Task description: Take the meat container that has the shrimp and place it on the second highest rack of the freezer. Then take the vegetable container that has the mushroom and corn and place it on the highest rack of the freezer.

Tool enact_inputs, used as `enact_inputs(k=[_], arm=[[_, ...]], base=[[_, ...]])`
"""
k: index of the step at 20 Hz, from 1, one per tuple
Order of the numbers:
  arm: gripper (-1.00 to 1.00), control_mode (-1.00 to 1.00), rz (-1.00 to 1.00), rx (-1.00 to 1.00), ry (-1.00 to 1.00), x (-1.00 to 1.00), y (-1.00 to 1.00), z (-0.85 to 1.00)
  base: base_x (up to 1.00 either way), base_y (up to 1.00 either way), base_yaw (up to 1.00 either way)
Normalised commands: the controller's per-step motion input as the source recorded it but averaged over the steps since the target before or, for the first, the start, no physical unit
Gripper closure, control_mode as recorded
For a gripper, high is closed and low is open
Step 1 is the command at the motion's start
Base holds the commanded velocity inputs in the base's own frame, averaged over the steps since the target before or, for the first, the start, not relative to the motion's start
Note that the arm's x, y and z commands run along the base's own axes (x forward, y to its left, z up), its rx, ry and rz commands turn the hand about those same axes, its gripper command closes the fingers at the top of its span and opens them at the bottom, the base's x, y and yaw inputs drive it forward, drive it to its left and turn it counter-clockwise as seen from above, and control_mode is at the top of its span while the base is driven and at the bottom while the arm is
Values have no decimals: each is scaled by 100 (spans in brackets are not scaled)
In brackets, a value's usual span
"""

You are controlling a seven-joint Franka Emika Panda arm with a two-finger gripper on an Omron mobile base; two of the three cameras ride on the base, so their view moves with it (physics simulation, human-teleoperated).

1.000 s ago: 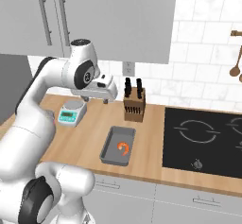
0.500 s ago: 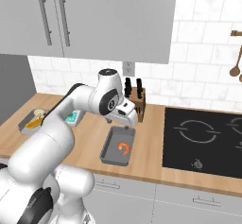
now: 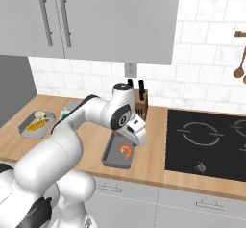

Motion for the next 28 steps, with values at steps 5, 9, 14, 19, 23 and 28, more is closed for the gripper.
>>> enact_inputs(k=[5, 9, 14, 19, 23, 28], arm=[[-100, -100, -11, 0, 14, 21, 0, -36], [-100, -100, -6, 0, 18, 7, 0, -42], [-100, -100, -5, 1, 9, -29, -9, -24], [-100, -100, 0, 3, -7, -46, -2, -3], [-100, -100, 0, 0, -4, -39, 0, -17], [-100, -100, 0, 0, 0, -8, 0, -38]], base=[[0, 0, 0], [0, 0, 0], [0, 0, 0], [0, 0, 0], [0, 0, 0], [0, 0, 0]])
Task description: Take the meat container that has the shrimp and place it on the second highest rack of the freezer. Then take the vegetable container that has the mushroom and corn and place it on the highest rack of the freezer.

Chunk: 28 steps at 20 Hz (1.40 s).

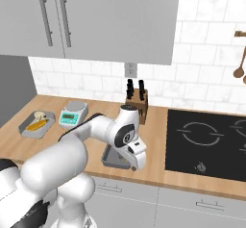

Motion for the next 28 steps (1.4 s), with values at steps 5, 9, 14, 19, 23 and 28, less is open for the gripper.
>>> enact_inputs(k=[5, 9, 14, 19, 23, 28], arm=[[-100, -100, -2, 0, -3, 15, 11, -3], [-100, -100, -11, 3, -5, 63, 10, 0], [-100, -100, -9, 0, 0, 44, 7, -16], [-100, -100, -1, 1, 0, -27, -4, -2], [-100, -100, 0, 1, 0, -36, -3, 0], [-100, -100, 0, 0, 0, -1, 0, -31]], base=[[0, 0, 0], [0, 0, 0], [0, 0, 0], [0, 0, 0], [0, 0, 0], [0, 0, 0]])
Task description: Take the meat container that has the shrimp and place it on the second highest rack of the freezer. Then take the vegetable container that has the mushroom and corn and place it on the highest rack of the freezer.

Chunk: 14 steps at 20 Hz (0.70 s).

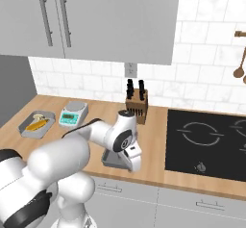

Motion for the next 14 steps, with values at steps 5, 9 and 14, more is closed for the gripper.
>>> enact_inputs(k=[5, 9, 14], arm=[[-100, -100, 0, 0, 0, 0, 0, -23], [-100, -100, 0, 0, 0, 5, 0, -6], [-100, -100, -2, 0, 0, 6, 0, -13]], base=[[0, 0, 0], [0, 0, 0], [0, 0, 0]])
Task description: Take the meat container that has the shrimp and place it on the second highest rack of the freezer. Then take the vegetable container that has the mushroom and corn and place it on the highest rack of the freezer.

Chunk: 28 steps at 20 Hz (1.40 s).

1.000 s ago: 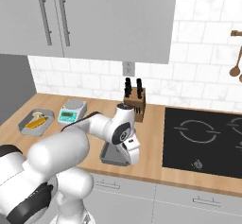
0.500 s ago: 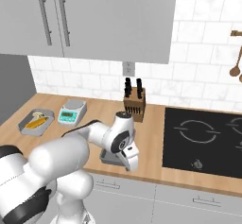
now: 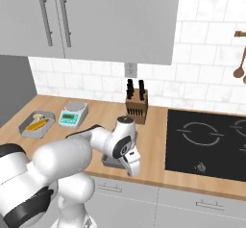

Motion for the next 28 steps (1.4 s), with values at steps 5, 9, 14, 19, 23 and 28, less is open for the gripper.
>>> enact_inputs(k=[5, 9, 14, 19, 23, 28], arm=[[-100, -100, 0, 0, 0, 0, 0, -12], [-100, -100, 0, 0, 0, 0, 0, -15], [100, -100, 0, 0, 1, 0, 0, -3], [100, -100, 0, 0, 4, 0, 0, 0], [100, -100, 0, 0, 4, 0, 0, 0], [100, -100, -1, 0, -3, -5, 0, 2]], base=[[0, 0, 0], [0, 0, 0], [0, 0, 0], [0, 0, 0], [0, 0, 0], [0, 0, 0]])
